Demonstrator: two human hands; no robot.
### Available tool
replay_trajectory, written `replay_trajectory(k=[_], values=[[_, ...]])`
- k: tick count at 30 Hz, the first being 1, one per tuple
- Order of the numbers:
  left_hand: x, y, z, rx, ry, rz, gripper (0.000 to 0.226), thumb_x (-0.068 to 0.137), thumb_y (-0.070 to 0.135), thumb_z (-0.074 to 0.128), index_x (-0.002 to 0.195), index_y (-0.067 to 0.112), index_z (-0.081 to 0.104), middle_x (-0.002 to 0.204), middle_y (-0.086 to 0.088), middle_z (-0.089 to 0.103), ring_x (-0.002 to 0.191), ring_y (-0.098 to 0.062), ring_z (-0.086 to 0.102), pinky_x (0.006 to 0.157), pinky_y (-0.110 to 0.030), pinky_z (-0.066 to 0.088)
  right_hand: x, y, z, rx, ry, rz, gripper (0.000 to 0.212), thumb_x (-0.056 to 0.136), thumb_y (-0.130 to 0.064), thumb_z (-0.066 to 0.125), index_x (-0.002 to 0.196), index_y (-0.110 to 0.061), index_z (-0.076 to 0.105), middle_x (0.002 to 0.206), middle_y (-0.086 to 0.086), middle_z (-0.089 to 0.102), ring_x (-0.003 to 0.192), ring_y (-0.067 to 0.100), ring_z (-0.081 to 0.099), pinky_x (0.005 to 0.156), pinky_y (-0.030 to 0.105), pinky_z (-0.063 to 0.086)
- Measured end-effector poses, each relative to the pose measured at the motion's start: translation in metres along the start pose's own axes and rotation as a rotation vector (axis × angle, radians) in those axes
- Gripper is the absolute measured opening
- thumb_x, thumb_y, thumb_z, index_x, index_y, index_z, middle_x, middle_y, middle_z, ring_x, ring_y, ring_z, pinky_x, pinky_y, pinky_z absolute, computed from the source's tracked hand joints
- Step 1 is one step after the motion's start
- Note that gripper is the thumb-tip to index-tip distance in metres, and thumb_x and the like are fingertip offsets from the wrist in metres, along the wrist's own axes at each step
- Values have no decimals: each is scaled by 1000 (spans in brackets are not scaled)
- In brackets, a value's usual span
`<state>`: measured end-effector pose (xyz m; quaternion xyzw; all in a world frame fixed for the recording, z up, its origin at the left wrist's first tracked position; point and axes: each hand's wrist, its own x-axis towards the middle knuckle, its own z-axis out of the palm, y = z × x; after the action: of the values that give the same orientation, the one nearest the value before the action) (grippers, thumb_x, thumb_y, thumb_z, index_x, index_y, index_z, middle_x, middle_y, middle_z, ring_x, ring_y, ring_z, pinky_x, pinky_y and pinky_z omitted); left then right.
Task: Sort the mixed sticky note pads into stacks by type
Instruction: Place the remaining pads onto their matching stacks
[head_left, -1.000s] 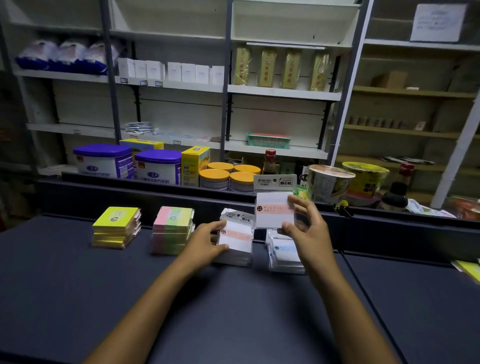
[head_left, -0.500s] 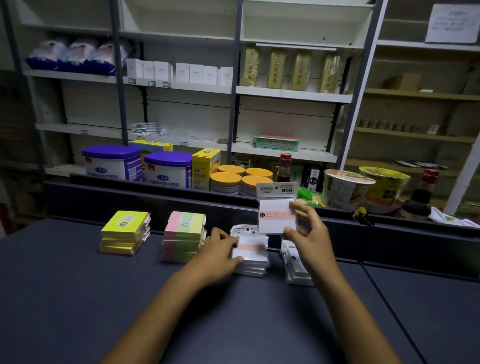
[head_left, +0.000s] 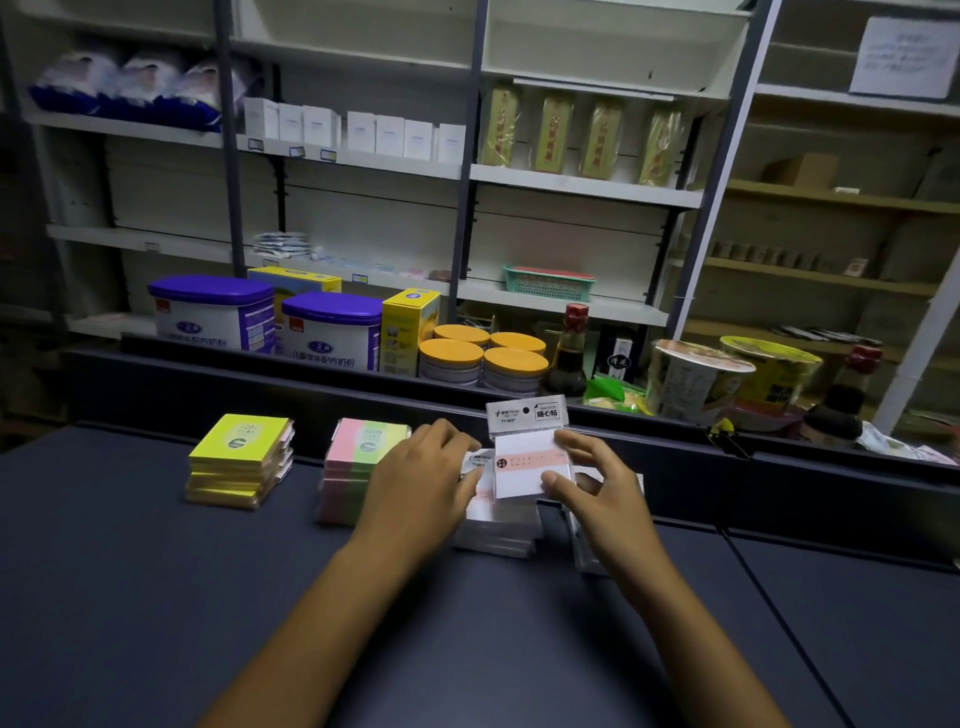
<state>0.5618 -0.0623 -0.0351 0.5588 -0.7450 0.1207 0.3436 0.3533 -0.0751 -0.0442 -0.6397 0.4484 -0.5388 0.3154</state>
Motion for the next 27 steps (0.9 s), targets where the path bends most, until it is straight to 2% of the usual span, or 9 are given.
replay_trajectory(k=[3, 6, 8, 11, 13, 16, 21, 27], values=[[0, -6, -2, 29, 39, -37, 30, 94, 38, 54, 123, 28, 58, 117, 7, 55, 110, -13, 52, 87, -27, 44, 1, 4, 7, -43, -6, -2, 43, 86, -7, 74, 122, -27, 61, 120, -10, 63, 99, -1, 67, 79, 16, 55], [-1, -12, -2, 32, 59, -85, 31, 93, 35, 58, 123, 26, 58, 118, 5, 56, 113, -14, 50, 90, -28, 44, 0, 8, 14, -107, -35, -2, 46, 83, -10, 78, 122, -26, 61, 117, -15, 63, 104, -1, 64, 80, 11, 51], [-1, -12, -2, 49, 60, -97, 31, 92, 35, 59, 122, 25, 59, 117, 4, 56, 113, -16, 50, 91, -29, 44, 0, 11, 17, -190, -55, 0, 50, 81, -17, 80, 126, -25, 61, 118, -16, 63, 110, 3, 60, 81, 9, 48], [-3, -12, 0, 84, 52, -115, 32, 92, 38, 58, 121, 26, 59, 118, 4, 56, 114, -17, 49, 94, -31, 41, -3, 14, 19, -334, -44, -38, 50, 81, -29, 80, 126, -26, 61, 118, -15, 63, 107, -2, 57, 78, 6, 45], [-2, -13, 2, 92, 52, -127, 32, 92, 40, 58, 121, 27, 59, 118, 5, 56, 113, -17, 49, 95, -32, 40, -4, 16, 20, -454, -29, -99, 46, 83, -38, 77, 125, -28, 60, 112, -13, 60, 103, 1, 54, 81, 10, 42], [-2, -14, 2, 77, 60, -132, 32, 91, 40, 60, 120, 26, 61, 117, 4, 56, 112, -18, 50, 94, -33, 41, -7, 21, 22, -581, -52, -137, 42, 88, -45, 69, 125, -27, 59, 108, -9, 57, 107, 9, 48, 91, 21, 39], [-2, -15, 5, 66, 61, -140, 31, 91, 40, 59, 119, 27, 61, 116, 5, 56, 110, -16, 50, 93, -31, 41, -9, 29, 24, -639, -123, -96, 43, 95, -46, 58, 134, -27, 56, 112, -5, 50, 111, 8, 40, 90, 17, 29], [-2, -14, 8, 22, 40, -136, 29, 92, 40, 58, 118, 27, 59, 115, 6, 54, 109, -14, 49, 91, -29, 42, -11, 28, 24, -725, -127, -110, 46, 97, -51, 50, 137, -30, 51, 113, -5, 48, 111, 12, 42, 97, 26, 36]])
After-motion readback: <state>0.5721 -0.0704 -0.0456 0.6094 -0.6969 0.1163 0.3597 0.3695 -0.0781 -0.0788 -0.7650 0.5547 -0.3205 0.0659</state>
